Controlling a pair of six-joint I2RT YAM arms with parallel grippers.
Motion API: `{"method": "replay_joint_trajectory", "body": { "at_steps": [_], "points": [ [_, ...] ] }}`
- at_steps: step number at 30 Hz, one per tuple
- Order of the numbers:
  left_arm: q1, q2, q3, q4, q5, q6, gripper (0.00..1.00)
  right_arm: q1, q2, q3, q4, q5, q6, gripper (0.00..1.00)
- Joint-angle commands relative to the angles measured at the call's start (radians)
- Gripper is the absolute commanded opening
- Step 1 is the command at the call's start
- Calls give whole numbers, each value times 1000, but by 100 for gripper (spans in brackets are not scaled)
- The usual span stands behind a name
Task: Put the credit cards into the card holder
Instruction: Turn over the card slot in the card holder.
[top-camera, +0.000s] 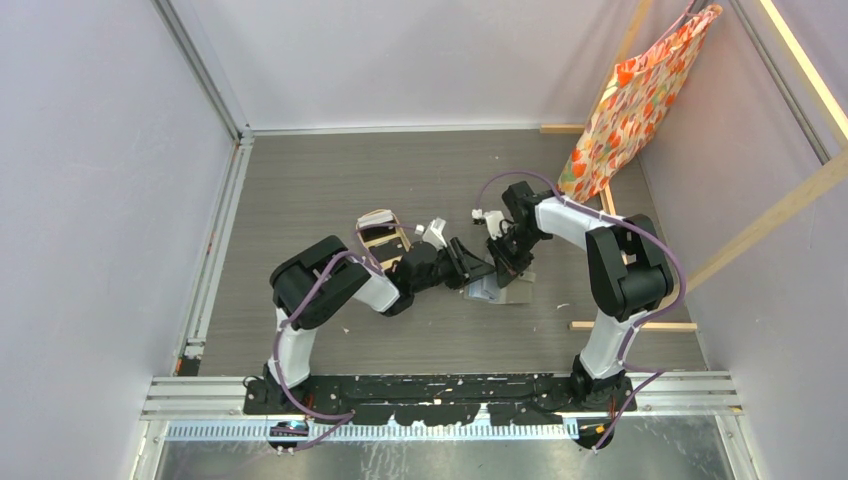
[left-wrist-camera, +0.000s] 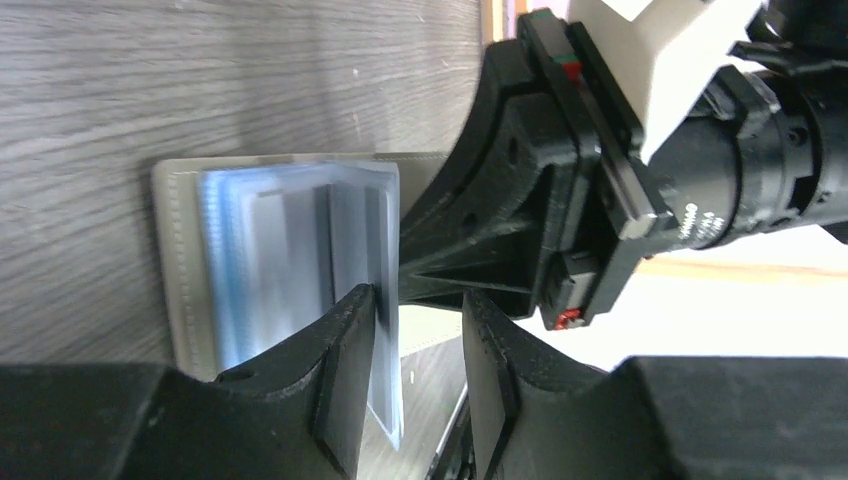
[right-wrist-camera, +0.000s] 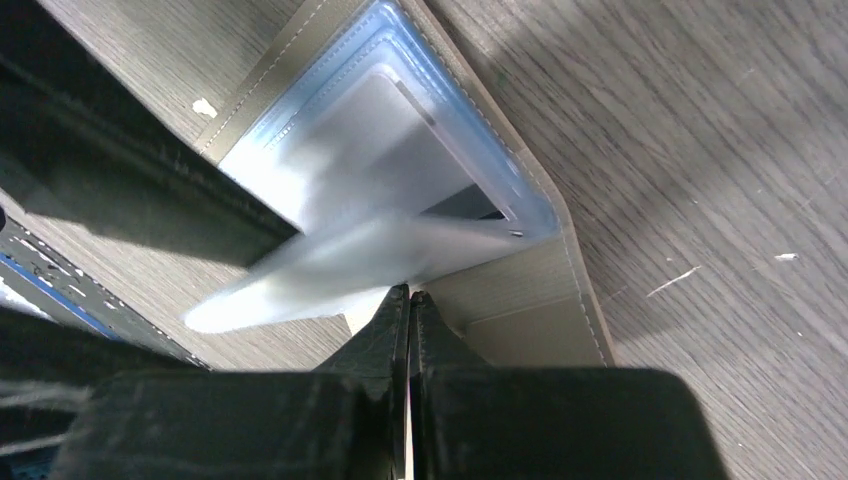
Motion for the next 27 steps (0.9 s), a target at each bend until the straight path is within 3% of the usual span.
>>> {"method": "replay_joint_trajectory", "body": {
  "at_steps": [1, 7, 12, 20, 27],
  "points": [
    [-13, -62, 12, 53, 46, 1, 39, -26, -38, 23, 16, -45, 11, 3],
    [-18, -46, 58, 31, 96, 11, 39, -87, -117, 23, -20, -108, -30, 17],
    [-24, -8, 87, 31, 99, 6, 39, -136, -189, 23, -54, -114, -69, 22],
    [-43, 49, 157, -8, 105, 8, 39, -239, -278, 19, -72, -132, -74, 21],
    [-72, 133, 210, -36, 90, -6, 36, -283, -331, 10, -84, -263, -84, 13]
  ]
}}
